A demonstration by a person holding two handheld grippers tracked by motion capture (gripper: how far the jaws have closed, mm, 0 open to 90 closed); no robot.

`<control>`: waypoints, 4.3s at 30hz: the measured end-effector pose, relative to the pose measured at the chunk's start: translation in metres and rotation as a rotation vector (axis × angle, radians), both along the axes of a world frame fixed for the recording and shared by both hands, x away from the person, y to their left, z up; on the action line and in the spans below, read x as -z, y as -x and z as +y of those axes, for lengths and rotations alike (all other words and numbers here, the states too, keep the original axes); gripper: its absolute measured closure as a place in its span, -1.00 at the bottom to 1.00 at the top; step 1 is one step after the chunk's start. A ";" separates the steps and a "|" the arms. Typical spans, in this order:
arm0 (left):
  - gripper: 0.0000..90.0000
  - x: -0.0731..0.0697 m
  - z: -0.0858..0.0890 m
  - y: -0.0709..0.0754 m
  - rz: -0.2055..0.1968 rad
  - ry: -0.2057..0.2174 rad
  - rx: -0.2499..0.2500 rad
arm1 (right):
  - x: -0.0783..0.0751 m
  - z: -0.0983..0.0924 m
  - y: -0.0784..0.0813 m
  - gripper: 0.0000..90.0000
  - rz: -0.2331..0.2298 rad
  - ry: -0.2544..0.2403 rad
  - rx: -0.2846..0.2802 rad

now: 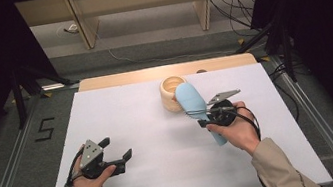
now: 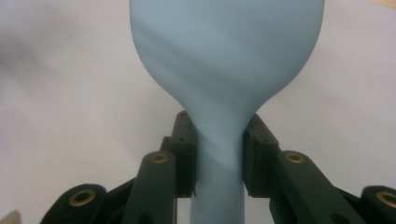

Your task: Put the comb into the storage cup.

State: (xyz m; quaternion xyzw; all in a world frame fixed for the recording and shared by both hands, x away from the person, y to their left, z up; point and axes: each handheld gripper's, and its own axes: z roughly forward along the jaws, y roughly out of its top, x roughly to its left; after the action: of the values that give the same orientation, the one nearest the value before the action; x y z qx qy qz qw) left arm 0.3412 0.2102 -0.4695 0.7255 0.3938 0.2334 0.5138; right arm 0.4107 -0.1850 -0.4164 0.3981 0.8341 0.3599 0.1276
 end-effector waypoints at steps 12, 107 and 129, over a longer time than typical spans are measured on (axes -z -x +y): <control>-0.81 0.000 0.001 0.000 0.000 0.004 0.000 | -0.002 0.009 0.004 0.57 -0.036 -0.036 -0.006; -0.98 -0.009 -0.090 -0.009 0.067 0.071 0.255 | 0.007 0.064 0.022 0.57 -0.121 -0.193 -0.044; -0.89 -0.002 -0.124 -0.015 0.125 0.104 0.300 | 0.008 0.071 0.025 0.57 -0.124 -0.191 -0.057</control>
State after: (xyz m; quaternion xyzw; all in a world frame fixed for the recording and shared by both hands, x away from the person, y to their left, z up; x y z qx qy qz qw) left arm 0.3560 0.0858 -0.4675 0.7617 0.3239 0.0876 0.5543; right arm 0.3852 -0.1139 -0.4248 0.3617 0.7973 0.4653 0.1303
